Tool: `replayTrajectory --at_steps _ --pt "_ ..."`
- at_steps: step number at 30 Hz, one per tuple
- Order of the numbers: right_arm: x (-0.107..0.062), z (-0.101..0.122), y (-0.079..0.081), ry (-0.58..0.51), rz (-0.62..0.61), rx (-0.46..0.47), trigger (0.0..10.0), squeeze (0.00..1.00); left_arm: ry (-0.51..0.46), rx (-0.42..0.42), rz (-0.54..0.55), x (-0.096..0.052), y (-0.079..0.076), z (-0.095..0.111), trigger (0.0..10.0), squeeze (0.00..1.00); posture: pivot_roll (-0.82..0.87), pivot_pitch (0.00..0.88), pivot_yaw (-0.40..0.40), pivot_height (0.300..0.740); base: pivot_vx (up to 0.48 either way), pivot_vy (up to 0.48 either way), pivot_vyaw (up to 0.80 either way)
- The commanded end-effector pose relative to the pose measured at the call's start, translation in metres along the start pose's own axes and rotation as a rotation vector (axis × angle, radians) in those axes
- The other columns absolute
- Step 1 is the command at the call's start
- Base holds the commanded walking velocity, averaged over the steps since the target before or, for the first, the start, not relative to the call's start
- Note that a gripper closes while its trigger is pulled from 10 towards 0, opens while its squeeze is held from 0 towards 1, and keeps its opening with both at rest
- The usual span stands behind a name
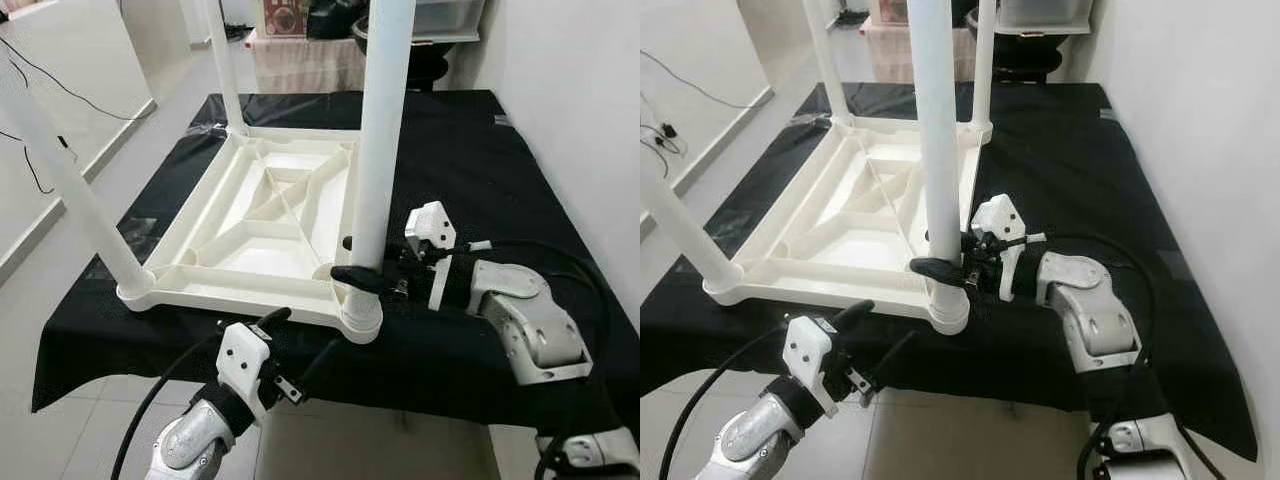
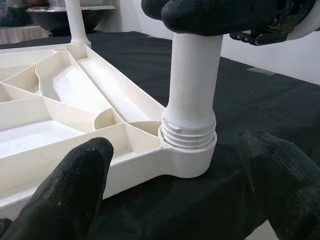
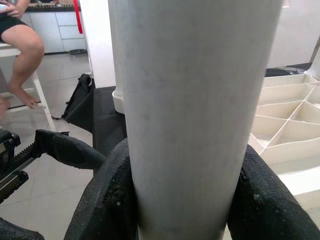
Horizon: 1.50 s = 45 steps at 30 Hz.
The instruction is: Building children table
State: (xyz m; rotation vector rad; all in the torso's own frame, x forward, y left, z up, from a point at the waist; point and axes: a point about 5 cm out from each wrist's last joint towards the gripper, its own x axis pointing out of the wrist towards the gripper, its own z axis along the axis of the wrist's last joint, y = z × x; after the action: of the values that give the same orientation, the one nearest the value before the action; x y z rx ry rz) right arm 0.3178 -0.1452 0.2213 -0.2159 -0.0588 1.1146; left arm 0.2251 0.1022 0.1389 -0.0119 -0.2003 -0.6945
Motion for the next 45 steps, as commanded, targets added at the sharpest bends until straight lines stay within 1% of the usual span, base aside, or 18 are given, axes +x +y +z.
replayTrajectory --at_steps 1,6,9,10,11,12,16,22,23,24,25,26,27,33,35,36,40,45 --pt "-0.001 -0.009 0.002 0.031 0.024 0.019 0.0 0.0 0.009 -0.004 -0.002 -0.002 -0.002 -0.003 10.0 0.0 -0.05 0.124 0.009 0.74 0.0 0.0 0.0" --pt "-0.001 -0.019 0.003 0.039 -0.104 0.097 0.0 0.0 0.01 -0.003 -0.001 -0.003 -0.002 -0.002 10.0 0.0 -0.05 0.131 0.005 0.74 0.0 0.0 0.0" --pt "0.007 -0.034 0.012 0.085 -0.284 0.148 0.0 0.0 0.01 -0.001 0.001 -0.004 -0.001 -0.002 10.0 0.0 -0.04 0.133 -0.005 0.74 0.0 0.0 0.0" --pt "0.004 -0.049 0.006 0.178 -0.643 0.177 0.0 0.0 0.01 -0.001 0.004 -0.004 0.0 -0.002 10.0 0.0 -0.05 0.144 0.009 0.74 0.0 0.0 0.0" --pt "0.004 -0.049 0.006 0.178 -0.643 0.177 0.0 0.0 0.01 -0.001 0.004 -0.004 0.0 -0.002 10.0 0.0 -0.05 0.144 0.009 0.74 0.0 0.0 0.0" --pt "0.007 -0.059 0.023 0.236 -0.768 0.181 0.0 0.0 0.011 0.001 0.005 -0.004 0.001 -0.002 10.0 0.0 -0.04 0.144 0.009 0.74 0.0 0.0 0.0" --pt "0.019 -0.061 0.039 0.259 -0.813 0.16 0.0 0.0 0.013 0.001 0.002 -0.004 0.001 -0.002 10.0 0.0 -0.04 0.136 0.011 0.74 0.0 0.0 0.0" --pt "0.041 -0.051 0.037 0.211 -0.749 0.143 0.0 0.0 0.01 0.001 0.011 -0.003 0.002 -0.002 10.0 0.0 -0.04 0.133 0.009 0.74 0.0 0.0 0.0" --pt "0.043 -0.05 0.036 0.213 -0.753 0.144 5.3 0.0 0.009 0.001 0.016 -0.003 0.002 -0.002 10.0 0.0 -0.04 0.133 0.009 0.74 0.0 0.0 0.0" --pt "0.043 -0.05 0.036 0.213 -0.753 0.144 5.3 0.0 0.009 0.001 0.016 -0.003 0.002 -0.002 10.0 0.0 -0.04 0.133 0.009 0.74 0.0 0.0 0.0" --pt "0.047 -0.046 0.036 0.182 -0.741 0.167 10.0 0.0 0.008 0.002 0.019 -0.003 0.003 -0.002 10.0 0.0 -0.04 0.132 0.01 0.74 0.0 0.0 0.0" --pt "0.05 -0.042 0.037 0.154 -0.726 0.185 10.0 0.0 0.008 0.002 0.018 -0.003 0.003 -0.002 10.0 0.0 -0.04 0.132 0.01 0.74 0.0 0.0 0.0" --pt "0.052 -0.038 0.036 0.12 -0.702 0.198 10.0 1.0 0.009 0.002 0.016 -0.003 0.003 -0.002 10.0 0.0 -0.04 0.13 0.01 0.74 0.0 0.0 0.0" --pt "0.057 -0.024 0.035 0.012 -0.595 0.219 10.0 1.0 0.011 0.002 0.01 -0.002 0.002 -0.003 10.0 0.0 -0.04 0.127 0.011 0.74 0.0 0.0 0.0" --pt "0.055 -0.011 0.035 -0.076 -0.41 0.195 10.0 1.0 0.015 0.002 0.009 -0.002 0.002 -0.004 10.0 0.0 -0.04 0.125 0.011 0.74 0.0 0.0 0.0" --pt "0.048 -0.007 0.032 -0.096 -0.323 0.161 10.0 0.0 0.013 0.0 0.016 -0.003 0.001 -0.004 10.0 0.0 -0.02 0.125 0.004 0.74 0.0 0.0 0.0" --pt "0.023 -0.009 0.01 -0.07 -0.206 0.112 10.0 0.0 0.007 0.0 0.023 -0.002 0.0 -0.003 10.0 0.0 -0.02 0.119 0.006 0.74 0.0 0.0 0.0" --pt "0.01 -0.018 -0.002 -0.025 -0.138 0.09 10.0 0.0 0.01 0.002 0.018 -0.001 -0.001 -0.004 10.0 0.0 -0.01 0.116 0.01 0.74 0.0 0.0 0.0"
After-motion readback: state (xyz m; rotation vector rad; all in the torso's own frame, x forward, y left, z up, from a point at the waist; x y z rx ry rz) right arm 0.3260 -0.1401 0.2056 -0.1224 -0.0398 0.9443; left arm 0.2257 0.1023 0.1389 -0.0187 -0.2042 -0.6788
